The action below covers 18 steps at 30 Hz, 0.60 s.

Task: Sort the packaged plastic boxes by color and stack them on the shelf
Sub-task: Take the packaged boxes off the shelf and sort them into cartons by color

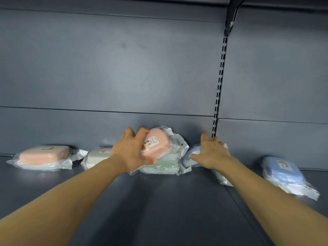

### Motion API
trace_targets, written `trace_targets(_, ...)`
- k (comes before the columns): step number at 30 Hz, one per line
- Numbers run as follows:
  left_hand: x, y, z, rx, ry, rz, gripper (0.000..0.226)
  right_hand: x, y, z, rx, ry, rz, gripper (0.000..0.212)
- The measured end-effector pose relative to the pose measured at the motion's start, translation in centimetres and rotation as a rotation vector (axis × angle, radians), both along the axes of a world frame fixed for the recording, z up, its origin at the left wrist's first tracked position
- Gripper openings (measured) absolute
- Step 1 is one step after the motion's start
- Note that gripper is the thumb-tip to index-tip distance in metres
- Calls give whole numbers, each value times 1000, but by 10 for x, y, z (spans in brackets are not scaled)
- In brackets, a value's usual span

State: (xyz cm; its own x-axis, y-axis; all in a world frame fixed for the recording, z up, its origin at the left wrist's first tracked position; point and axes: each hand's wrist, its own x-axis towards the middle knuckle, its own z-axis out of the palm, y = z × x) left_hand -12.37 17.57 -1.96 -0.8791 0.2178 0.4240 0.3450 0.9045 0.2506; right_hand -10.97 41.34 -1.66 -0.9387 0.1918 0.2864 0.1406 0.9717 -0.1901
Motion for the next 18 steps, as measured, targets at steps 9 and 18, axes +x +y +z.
trace_targets(9, 66, -26, -13, -13, 58, -61, 83, 82, -5, -12, 6, 345, 67, 53)
trace_targets(18, 118, -45, -37, -122, -162, -134, 106, 165, -7, -58, -177, 130, 371, 66)
